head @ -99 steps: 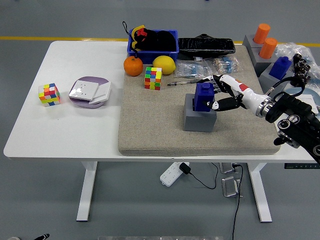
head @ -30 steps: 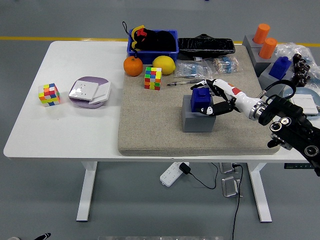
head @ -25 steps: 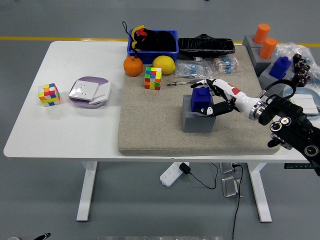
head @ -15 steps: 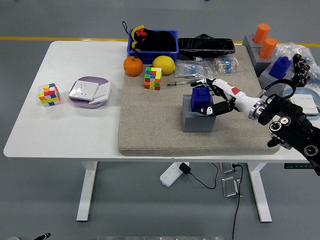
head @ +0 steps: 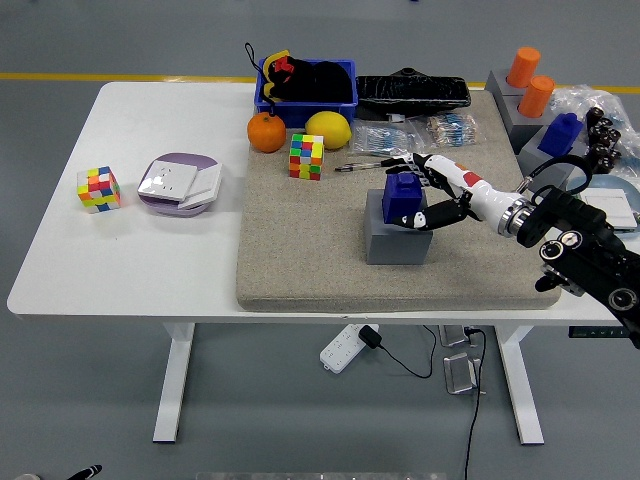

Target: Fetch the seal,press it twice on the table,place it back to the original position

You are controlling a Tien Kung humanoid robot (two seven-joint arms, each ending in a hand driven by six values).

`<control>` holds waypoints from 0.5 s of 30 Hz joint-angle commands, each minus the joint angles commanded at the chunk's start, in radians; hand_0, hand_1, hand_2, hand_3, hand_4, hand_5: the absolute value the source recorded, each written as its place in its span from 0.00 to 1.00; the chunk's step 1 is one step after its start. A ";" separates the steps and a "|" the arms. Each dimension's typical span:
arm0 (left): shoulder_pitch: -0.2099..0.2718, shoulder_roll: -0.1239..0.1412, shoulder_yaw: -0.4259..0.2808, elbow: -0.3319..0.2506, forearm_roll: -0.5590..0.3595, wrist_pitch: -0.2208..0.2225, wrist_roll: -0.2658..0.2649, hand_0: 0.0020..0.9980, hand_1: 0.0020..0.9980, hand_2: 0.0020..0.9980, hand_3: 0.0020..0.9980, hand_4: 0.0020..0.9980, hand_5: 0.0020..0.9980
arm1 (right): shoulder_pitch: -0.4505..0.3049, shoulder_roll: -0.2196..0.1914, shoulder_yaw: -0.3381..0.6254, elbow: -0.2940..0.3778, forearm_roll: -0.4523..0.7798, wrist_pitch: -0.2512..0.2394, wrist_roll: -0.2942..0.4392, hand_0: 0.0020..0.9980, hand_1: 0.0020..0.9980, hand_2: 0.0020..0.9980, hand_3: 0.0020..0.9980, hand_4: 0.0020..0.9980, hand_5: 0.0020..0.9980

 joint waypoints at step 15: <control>0.006 0.004 -0.002 0.000 -0.003 0.000 0.001 0.83 0.82 0.79 0.82 0.75 0.42 | -0.003 -0.025 0.051 0.007 -0.059 0.059 -0.040 0.94 0.93 0.92 0.94 1.00 0.09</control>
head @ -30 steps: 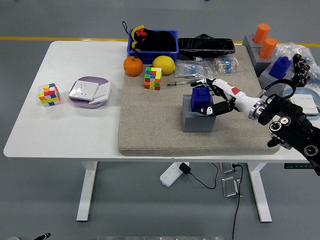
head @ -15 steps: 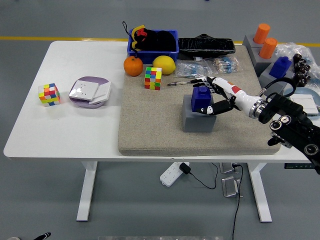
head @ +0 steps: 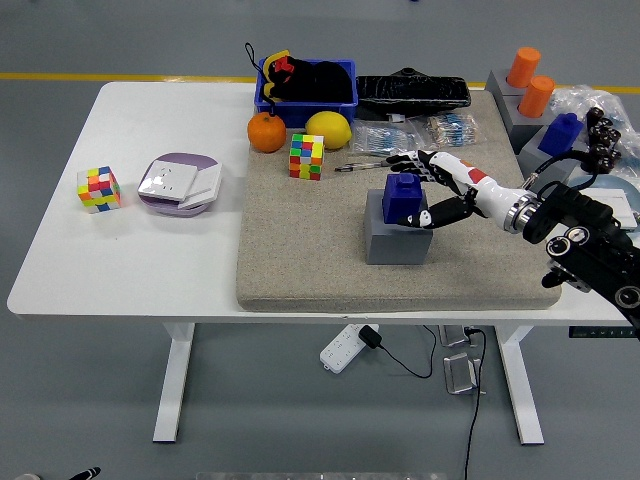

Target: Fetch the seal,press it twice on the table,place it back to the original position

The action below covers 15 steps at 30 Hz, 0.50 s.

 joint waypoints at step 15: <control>0.001 0.006 -0.003 -0.001 0.004 0.001 -0.001 0.83 0.82 0.79 0.82 0.75 0.42 | -0.103 -0.127 0.212 0.061 -0.123 0.093 -0.077 1.00 1.00 1.00 1.00 1.00 0.37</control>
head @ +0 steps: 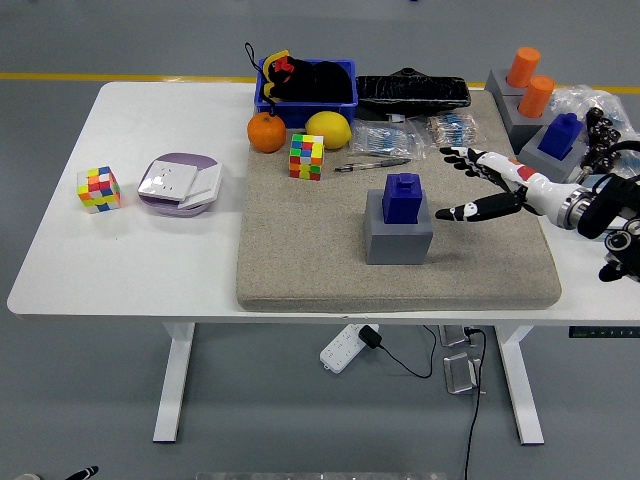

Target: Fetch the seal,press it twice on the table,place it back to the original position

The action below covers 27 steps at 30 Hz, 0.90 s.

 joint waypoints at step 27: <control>0.017 -0.008 -0.026 0.004 0.011 0.012 0.003 0.83 0.82 0.79 0.82 0.75 0.42 | -0.365 -0.031 0.682 0.089 0.030 -0.022 -0.077 0.86 0.81 0.78 0.78 1.00 0.43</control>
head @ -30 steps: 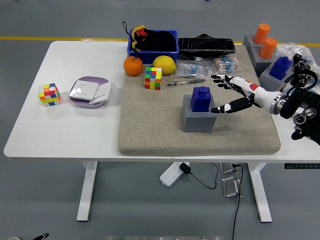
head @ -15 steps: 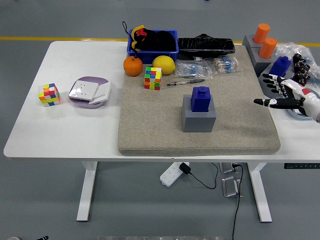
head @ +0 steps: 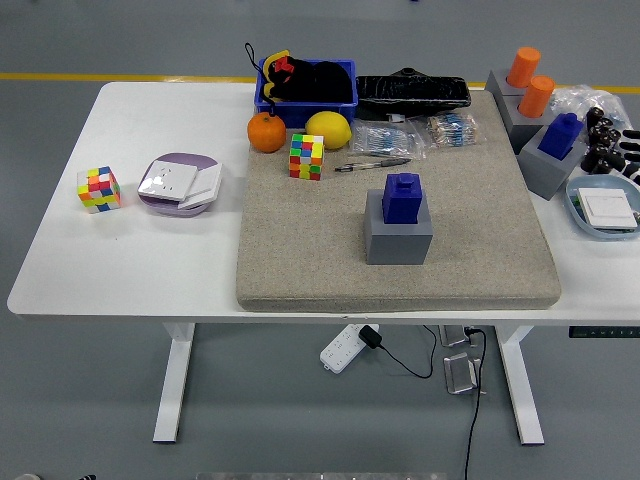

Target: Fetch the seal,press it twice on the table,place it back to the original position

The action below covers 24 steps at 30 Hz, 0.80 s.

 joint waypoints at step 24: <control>-0.009 -0.005 -0.007 0.002 0.002 0.007 0.002 0.82 0.81 0.79 0.82 0.75 0.42 | -0.041 0.053 0.111 0.075 -0.043 -0.005 -0.023 0.84 0.74 0.74 0.75 1.00 0.38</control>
